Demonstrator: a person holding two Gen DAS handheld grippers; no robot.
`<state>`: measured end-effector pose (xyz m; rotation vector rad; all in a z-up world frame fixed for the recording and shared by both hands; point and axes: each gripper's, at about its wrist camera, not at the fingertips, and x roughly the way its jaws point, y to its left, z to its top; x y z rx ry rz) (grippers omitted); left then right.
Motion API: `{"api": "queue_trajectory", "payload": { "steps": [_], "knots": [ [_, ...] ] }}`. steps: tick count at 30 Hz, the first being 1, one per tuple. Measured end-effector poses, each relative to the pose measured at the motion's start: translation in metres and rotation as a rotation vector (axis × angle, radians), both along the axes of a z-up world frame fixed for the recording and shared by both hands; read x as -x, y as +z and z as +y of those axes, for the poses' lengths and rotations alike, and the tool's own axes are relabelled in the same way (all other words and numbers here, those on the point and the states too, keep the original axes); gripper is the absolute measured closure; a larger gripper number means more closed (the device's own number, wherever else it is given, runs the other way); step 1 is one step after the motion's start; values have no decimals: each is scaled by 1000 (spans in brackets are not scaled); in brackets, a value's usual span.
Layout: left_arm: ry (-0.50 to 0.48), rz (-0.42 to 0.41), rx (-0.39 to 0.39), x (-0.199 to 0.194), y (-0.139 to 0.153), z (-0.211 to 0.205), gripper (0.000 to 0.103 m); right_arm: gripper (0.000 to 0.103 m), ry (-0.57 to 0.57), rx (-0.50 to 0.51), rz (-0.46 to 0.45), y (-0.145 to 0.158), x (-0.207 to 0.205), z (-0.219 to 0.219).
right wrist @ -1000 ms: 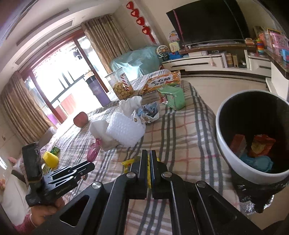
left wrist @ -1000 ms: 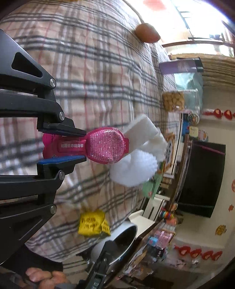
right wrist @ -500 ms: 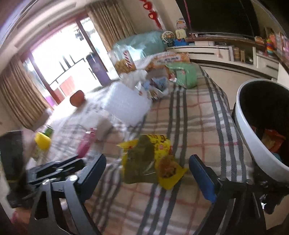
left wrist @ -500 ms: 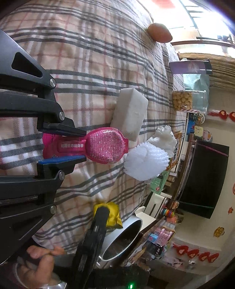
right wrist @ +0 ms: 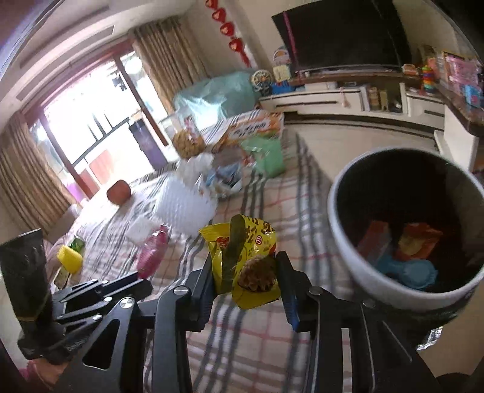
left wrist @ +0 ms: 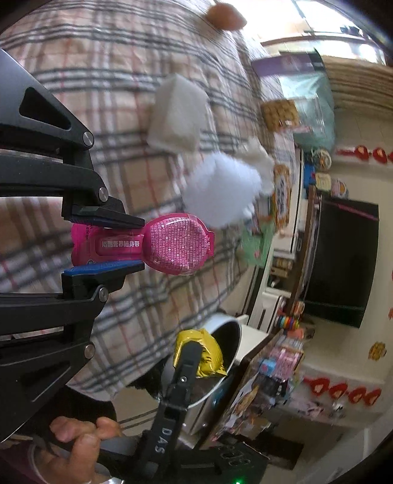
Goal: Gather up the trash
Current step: 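Carry the hairbrush and yellow packet over the bin and open both grippers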
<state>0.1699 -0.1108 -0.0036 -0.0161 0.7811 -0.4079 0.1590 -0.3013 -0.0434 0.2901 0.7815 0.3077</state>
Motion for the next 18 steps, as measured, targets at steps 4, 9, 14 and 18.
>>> {"api": "queue_trajectory", "payload": {
  "steps": [4, 9, 14, 18],
  "knots": [
    [-38, -8, -3, -10, 2, -19, 85, 65, -41, 1, -14, 7, 5, -24],
    [-86, -25, -9, -19, 7, -46, 85, 65, -98, -3, -17, 10, 7, -54],
    [-127, -35, -18, -29, 8, -71, 85, 65, -157, -5, -19, 11, 10, -84],
    [-152, -37, -23, -36, 7, -89, 85, 65, -188, -15, -13, 10, 9, -102]
  ]
}}
